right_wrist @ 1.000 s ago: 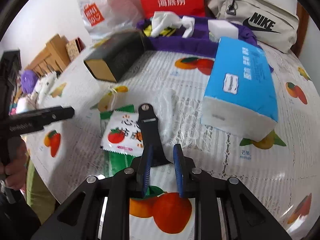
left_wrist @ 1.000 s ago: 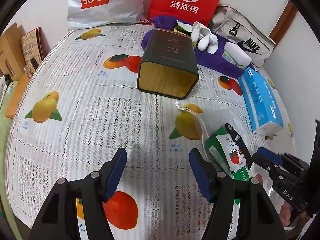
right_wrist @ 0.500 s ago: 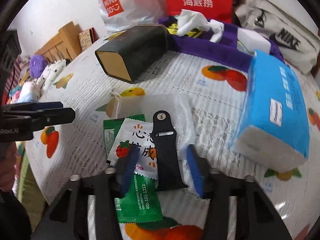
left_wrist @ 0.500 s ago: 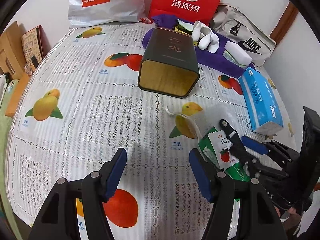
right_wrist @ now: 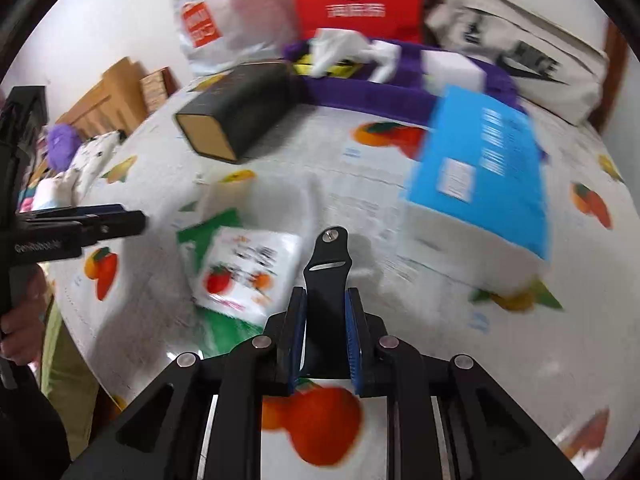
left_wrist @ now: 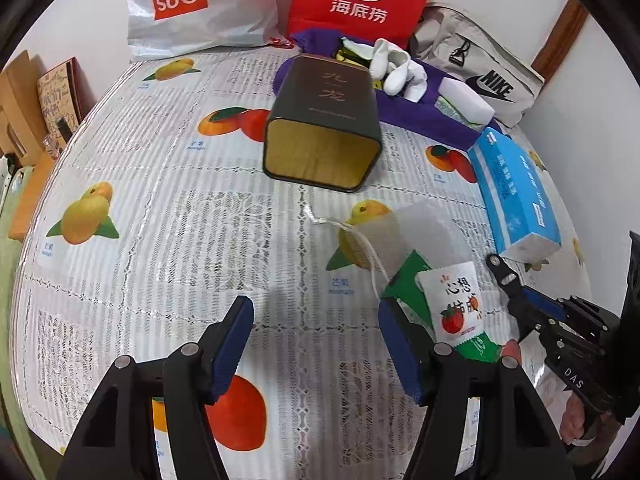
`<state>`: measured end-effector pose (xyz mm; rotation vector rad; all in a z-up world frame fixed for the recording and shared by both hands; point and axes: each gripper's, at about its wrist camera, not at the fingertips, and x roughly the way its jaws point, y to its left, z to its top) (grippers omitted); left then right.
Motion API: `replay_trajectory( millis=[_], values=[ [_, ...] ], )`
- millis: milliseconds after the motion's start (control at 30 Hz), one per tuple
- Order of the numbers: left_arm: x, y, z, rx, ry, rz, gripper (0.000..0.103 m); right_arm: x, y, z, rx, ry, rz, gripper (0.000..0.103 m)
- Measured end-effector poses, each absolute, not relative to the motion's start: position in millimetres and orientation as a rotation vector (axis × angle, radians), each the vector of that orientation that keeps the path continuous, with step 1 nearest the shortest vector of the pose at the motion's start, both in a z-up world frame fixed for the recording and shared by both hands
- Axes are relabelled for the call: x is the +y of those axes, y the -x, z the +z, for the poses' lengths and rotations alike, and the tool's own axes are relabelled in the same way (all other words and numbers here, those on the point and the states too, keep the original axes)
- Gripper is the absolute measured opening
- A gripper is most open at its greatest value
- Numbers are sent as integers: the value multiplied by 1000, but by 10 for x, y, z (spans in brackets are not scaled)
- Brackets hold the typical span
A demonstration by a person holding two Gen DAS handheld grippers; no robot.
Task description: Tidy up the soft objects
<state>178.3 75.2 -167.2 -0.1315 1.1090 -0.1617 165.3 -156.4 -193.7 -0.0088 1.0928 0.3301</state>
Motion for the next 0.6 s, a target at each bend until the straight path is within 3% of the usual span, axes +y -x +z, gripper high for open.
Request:
replay_trajectory(
  millis=[267,333,400,467,500,533,600],
  values=[
    [610,-1782,-1686,1120,105,-179,63,-1885,-1517,-2080,1134,-14,242,21],
    [587,-1774,-1680,1120,100,-179,63,-1859,-1515,-2076,1132,8,241,36],
    [576,-1763,-1661,1117,98,-179,63,-1819,-1519,-2091,1120,32,235,40],
    [561,-1763,-1649,1115,96,-177,63,-1758,-1511,-2109,1102,84,228,39],
    [550,-1759,-1640,1114,95,-178,63,-1733,-1508,-2111,1092,110,228,33],
    [536,-1754,-1634,1112,96,-184,63,-1727,-1501,-2112,1084,114,237,21],
    [471,-1732,-1616,1104,93,-214,63,-1761,-1501,-2109,1080,98,246,21]
  ],
)
